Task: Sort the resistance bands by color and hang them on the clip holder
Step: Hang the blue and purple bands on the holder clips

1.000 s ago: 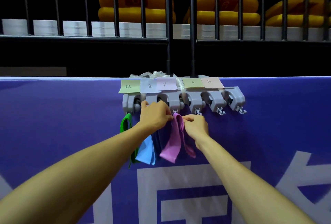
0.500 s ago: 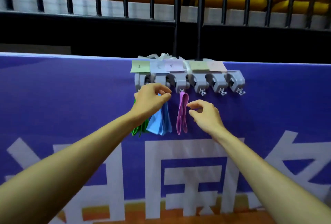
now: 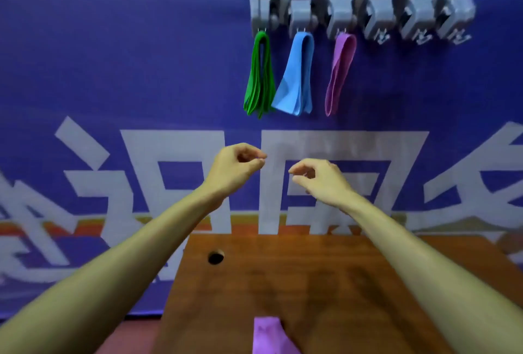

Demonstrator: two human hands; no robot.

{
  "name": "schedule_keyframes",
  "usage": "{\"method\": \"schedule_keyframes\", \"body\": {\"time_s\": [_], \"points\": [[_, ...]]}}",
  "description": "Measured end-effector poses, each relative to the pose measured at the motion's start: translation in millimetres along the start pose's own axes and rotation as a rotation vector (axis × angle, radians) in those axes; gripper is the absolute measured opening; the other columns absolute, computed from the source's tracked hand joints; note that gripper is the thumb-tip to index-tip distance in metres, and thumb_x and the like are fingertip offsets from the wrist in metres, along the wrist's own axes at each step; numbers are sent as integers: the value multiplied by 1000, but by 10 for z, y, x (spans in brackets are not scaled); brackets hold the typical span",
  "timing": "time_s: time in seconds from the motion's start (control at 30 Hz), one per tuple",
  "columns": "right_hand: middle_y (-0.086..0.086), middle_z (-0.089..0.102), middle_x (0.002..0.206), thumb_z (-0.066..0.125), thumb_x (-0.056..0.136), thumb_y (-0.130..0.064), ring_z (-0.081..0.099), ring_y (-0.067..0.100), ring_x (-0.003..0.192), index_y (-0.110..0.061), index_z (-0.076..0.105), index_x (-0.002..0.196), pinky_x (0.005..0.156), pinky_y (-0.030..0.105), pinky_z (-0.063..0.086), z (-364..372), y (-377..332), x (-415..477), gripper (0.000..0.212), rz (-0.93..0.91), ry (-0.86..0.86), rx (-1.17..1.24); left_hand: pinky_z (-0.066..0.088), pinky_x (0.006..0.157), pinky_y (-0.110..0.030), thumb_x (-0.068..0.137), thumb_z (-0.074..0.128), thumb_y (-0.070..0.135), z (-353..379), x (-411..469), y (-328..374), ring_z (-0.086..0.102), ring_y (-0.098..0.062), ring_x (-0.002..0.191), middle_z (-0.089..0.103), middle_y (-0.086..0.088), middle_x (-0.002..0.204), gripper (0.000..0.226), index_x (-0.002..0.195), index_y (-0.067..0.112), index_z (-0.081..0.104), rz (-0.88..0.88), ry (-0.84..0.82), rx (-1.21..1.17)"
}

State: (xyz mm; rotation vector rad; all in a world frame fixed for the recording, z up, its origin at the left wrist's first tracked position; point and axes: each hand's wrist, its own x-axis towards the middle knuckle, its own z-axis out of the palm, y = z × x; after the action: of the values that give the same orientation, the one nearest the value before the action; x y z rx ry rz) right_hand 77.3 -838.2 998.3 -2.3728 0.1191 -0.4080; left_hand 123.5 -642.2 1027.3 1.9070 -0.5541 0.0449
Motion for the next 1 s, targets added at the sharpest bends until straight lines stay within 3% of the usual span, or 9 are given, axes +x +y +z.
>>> {"method": "schedule_keyframes", "body": {"time_s": [0.13, 0.27, 0.37, 0.47, 0.57, 0.7, 0.8, 1.0], "points": [[-7, 64, 99, 62, 92, -17, 60, 5, 82, -18, 68, 108, 65, 12, 48, 502, 404, -167, 17, 107, -98, -12, 47, 68, -18, 91, 61, 16, 173, -199, -622, 60, -9, 76, 65, 5, 81, 7, 93, 19, 68, -185, -122, 4], [-9, 62, 86, 62, 91, -14, 57, 5, 77, -19, 66, 103, 65, 17, 46, 978, 803, -416, 13, 245, -229, 40, 44, 56, -10, 90, 60, 6, 441, -481, -1316, 58, -11, 66, 62, -4, 82, 9, 98, 6, 65, -371, -252, 25], [-8, 62, 73, 65, 85, -10, 60, 11, 74, -18, 70, 95, 73, 31, 54, 1358, 1127, -650, 13, 379, -268, 107, 39, 47, -7, 90, 59, 3, 668, -728, -1820, 57, -5, 54, 60, -9, 79, 10, 98, 4, 64, -489, -352, 75], [-2, 65, 78, 65, 84, -9, 59, 11, 76, -14, 71, 97, 80, 31, 53, 1710, 1436, -897, 16, 498, -347, 128, 41, 50, -10, 91, 55, 3, 878, -983, -2255, 56, -6, 58, 62, -9, 82, 11, 93, 6, 65, -595, -434, 95], [2, 67, 85, 63, 85, -8, 58, 10, 74, -14, 69, 100, 70, 22, 47, 1981, 1703, -1107, 18, 571, -399, 141, 42, 51, -15, 92, 52, 5, 1066, -1210, -2551, 55, -5, 58, 65, -6, 80, 17, 91, 3, 69, -690, -485, 84], [4, 68, 111, 63, 86, -21, 62, 19, 101, -16, 65, 118, 82, 22, 43, 2299, 1972, -1296, 32, 660, -493, 90, 36, 48, -20, 91, 52, 4, 1288, -1431, -2739, 52, -15, 57, 56, -10, 72, 23, 70, 6, 63, -808, -507, 85], [6, 63, 123, 61, 87, -26, 58, 24, 114, -17, 58, 129, 92, 26, 43, 2485, 2068, -1400, 43, 686, -577, 57, 37, 37, -16, 89, 46, -4, 1446, -1526, -2781, 50, -7, 40, 51, -10, 67, 24, 71, 6, 58, -929, -452, 29], [10, 65, 117, 62, 88, -29, 60, 26, 110, -13, 63, 119, 91, 29, 46, 2623, 2128, -1556, 35, 749, -572, 111, 36, 57, -27, 86, 48, 2, 1683, -1577, -2872, 43, -21, 71, 50, -14, 77, 15, 80, 4, 61, -968, -389, 7]]}}
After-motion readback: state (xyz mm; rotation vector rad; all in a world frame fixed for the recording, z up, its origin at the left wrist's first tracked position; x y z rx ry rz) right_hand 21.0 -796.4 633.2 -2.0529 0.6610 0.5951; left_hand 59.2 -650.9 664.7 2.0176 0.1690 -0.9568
